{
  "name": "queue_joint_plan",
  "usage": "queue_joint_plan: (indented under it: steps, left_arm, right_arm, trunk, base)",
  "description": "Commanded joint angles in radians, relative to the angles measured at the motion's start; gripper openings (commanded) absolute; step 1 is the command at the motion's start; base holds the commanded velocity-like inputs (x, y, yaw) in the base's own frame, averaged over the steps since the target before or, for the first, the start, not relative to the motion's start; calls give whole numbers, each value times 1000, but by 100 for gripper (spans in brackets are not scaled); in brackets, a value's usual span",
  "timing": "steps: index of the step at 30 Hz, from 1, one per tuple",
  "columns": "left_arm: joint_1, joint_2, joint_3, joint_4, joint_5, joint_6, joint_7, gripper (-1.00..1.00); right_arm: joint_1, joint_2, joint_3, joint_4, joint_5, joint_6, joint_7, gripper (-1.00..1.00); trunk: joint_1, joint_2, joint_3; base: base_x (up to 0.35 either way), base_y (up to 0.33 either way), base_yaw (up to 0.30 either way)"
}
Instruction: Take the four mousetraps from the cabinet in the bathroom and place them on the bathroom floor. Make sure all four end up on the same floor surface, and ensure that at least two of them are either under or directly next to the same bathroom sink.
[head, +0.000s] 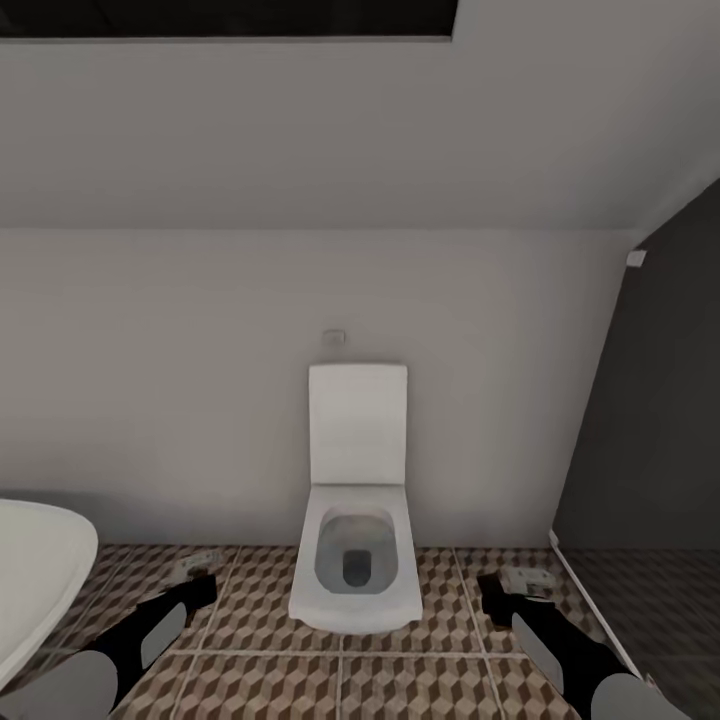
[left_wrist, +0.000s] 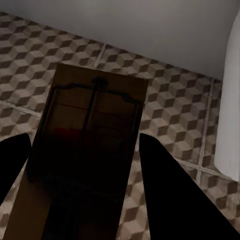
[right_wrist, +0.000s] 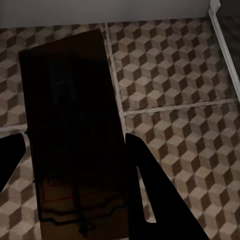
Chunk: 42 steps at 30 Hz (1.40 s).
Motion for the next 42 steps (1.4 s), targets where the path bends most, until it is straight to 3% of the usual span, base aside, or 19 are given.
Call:
queue_joint_plan:
  steps: [1, 3, 9, 16, 42]
  left_arm:
    - [0, 2, -8, -16, 3, 11, 20, -100]
    - [0, 2, -6, -50, -10, 26, 50, -100]
    - [0, 2, -7, -66, -24, 27, 65, -100]
    - [0, -3, -7, -67, -58, 22, 72, -100]
    - [0, -4, -8, -67, -62, 20, 72, -100]
  right_arm:
    - [-1, -1, 8, -2, -9, 4, -9, -100]
    - [-1, -2, 9, -2, -9, 4, -9, -100]
    - [-1, -1, 9, 3, -9, -6, -9, -100]
    - [-1, 6, 11, 104, -8, -84, -6, -100]
    - [-1, 8, 18, 110, -4, -90, 2, -100]
  trunk:
    - [4, -8, -4]
    - [12, -22, -11]
    - [35, -64, -29]
    - [61, -113, -51]
    - [161, -295, -133]
  base:
    - [0, 0, 0]
    - [0, 0, 0]
    - [0, 0, 0]
    - [0, 0, 0]
    - [0, 0, 0]
